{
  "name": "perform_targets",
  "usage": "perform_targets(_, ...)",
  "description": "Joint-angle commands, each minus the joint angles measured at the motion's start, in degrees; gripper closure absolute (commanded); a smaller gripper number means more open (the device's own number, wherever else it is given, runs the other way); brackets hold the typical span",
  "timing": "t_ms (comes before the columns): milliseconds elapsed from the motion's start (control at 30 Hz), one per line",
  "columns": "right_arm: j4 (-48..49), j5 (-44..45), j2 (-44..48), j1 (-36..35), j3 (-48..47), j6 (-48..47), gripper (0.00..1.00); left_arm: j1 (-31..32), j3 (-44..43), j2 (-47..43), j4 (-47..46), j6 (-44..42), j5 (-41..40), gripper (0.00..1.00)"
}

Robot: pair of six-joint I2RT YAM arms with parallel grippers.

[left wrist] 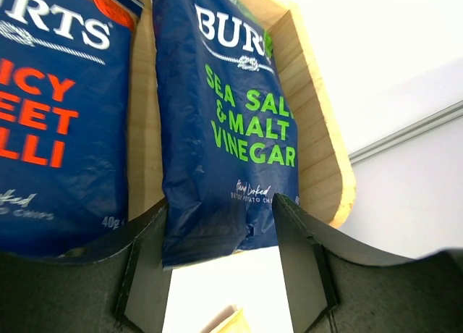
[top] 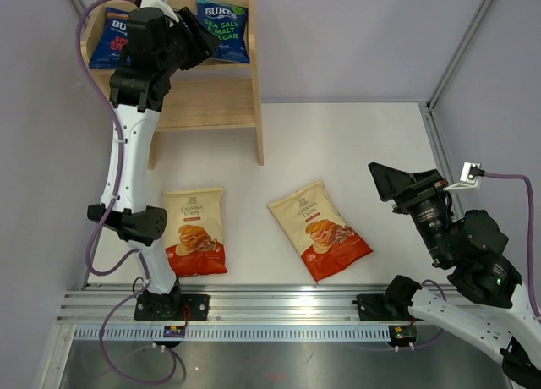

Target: Place and organize the chips bags onto the shelf

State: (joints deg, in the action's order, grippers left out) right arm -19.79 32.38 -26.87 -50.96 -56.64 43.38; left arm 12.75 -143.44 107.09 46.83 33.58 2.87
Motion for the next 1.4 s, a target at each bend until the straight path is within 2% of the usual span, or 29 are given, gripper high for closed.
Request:
perform_targets(0,0.54,0.75,-1.08,-0.28,-1.01,-0.05,0.23,-0.80,-2.90,-3.73,-1.22,-2.82,-1.03,0.43)
perform_targets(433,0.10,1.28,-1.16,-0.28,-0.58,-1.80,0.22,-3.96,-1.94,-7.85,-0.16,-5.54,-2.70,0.41)
perform_targets(533,-1.91,2.24,-4.83,-0.28,-2.06,-6.36,0.16,-3.96,-0.36,-11.44,-0.07,-7.47,-4.46,0.27)
perform_targets(567,-5.48,2.51,-6.68,-0.28,-4.42,-7.94,0.14,-3.96,0.17,-12.51,-0.59,-8.00,-4.11,0.23)
perform_targets(600,-7.96,2.77,-9.05,-0.28,-5.92,-10.57,0.10,-3.96,0.87,-13.65,-0.95,-8.53,-3.23,0.19)
perform_targets(633,-10.59,1.91,-11.77,-0.28,-7.59,-12.16,0.02,-3.88,2.79,-14.97,-1.30,-9.67,-0.79,0.11)
perform_targets(700,-18.07,-0.11,-21.34,-0.28,-12.16,-15.84,0.01,-3.88,5.52,-19.18,-1.83,-10.46,3.86,0.04)
perform_targets(767,-21.76,-4.50,-29.33,1.03,-14.10,-17.09,0.01,-3.79,12.88,-22.78,-2.35,-11.52,8.70,0.01)
perform_targets(800,-21.69,-7.04,-31.03,2.08,-13.67,-18.49,0.01,-3.61,16.49,-27.85,-2.96,-11.70,10.03,0.01)
perform_targets(833,-20.91,-14.99,-33.22,3.57,-12.97,-19.20,0.01,-3.61,25.14,-30.42,-3.67,-11.70,10.83,0.01)
perform_targets(900,-17.84,-23.99,-34.64,11.21,-9.64,-19.65,0.01,-3.61,33.71,-39.53,-6.74,-11.52,11.89,0.01)
perform_targets(933,-16.43,-31.25,-35.17,14.28,-8.15,-19.30,0.01,-3.61,38.71,-42.81,-7.62,-11.17,12.07,0.01)
perform_targets(967,-13.72,-34.55,-35.35,18.57,-4.83,-19.21,0.01,-3.53,46.33,-45.71,-9.11,-10.82,12.15,0.01)
perform_targets(1000,-12.83,-36.49,-35.61,20.09,-3.40,-19.47,0.02,-3.53,50.41,-51.13,-9.65,-10.82,12.16,0.01)
perform_targets(1100,-10.19,-34.58,-36.32,22.21,1.08,-20.25,0.02,-3.53,63.16,-59.94,-9.91,-10.73,11.01,0.01)
perform_targets(1300,-7.90,-39.32,-37.64,24.68,6.54,-23.50,0.01,-3.53,78.89,-68.32,-5.79,-12.31,10.66,0.01)
perform_targets(1367,-4.50,-45.97,-38.16,24.68,8.81,-23.34,0.02,-3.53,81.46,-70.77,-3.25,-12.49,9.01,0.01)
